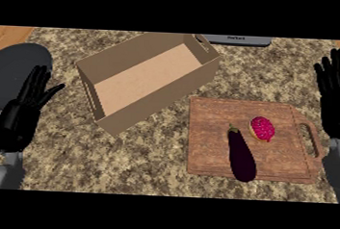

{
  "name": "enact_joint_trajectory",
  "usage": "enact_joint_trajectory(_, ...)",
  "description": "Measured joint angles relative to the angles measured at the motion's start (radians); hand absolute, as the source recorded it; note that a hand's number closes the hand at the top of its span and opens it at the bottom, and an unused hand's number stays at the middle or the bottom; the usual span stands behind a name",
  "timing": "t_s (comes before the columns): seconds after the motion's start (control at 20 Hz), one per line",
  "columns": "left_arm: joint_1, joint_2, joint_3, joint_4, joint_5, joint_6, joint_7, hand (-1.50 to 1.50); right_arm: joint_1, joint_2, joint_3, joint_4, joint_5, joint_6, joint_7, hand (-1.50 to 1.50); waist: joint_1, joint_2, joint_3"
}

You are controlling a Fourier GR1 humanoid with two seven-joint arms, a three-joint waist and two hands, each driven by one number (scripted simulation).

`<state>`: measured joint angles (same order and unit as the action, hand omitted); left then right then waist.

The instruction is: Pick the cupcake from the cutting board and place it in the cardboard box

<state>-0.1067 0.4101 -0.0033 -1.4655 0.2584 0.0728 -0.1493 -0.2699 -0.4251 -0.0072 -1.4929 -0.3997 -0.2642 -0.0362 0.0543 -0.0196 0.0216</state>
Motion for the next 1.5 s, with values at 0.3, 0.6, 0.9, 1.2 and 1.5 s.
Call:
enact_joint_trajectory(0.3, 0.027, 0.091, 0.020, 0.045, -0.143, 0.100, 0.075, 0.00, 0.014, -0.032, 0.054, 0.023, -0.077, 0.247, -0.004, -1.50, -0.031, 0.019, -0.014)
enact_joint_trajectory(0.6, 0.037, 0.118, -0.002, 0.102, -0.217, 0.135, 0.139, 0.00, 0.054, -0.208, 0.192, 0.081, 0.214, 0.376, -0.209, -1.50, -0.032, 0.030, -0.022)
enact_joint_trajectory(0.9, 0.011, 0.102, -0.022, 0.140, -0.275, 0.171, 0.186, 0.00, 0.084, -0.189, 0.159, 0.324, 0.196, 0.565, -0.582, -1.50, -0.040, 0.029, -0.018)
enact_joint_trajectory(1.2, -0.005, 0.090, -0.023, 0.171, -0.294, 0.170, 0.183, 0.00, -0.033, -0.286, 0.173, 0.481, 0.388, 0.561, -0.728, -1.50, -0.032, 0.027, -0.020)
enact_joint_trajectory(1.5, -0.013, 0.098, -0.013, 0.171, -0.300, 0.158, 0.193, 0.00, -0.162, -0.366, 0.269, 0.511, 0.575, 0.598, -0.671, -1.50, -0.029, 0.024, -0.021)
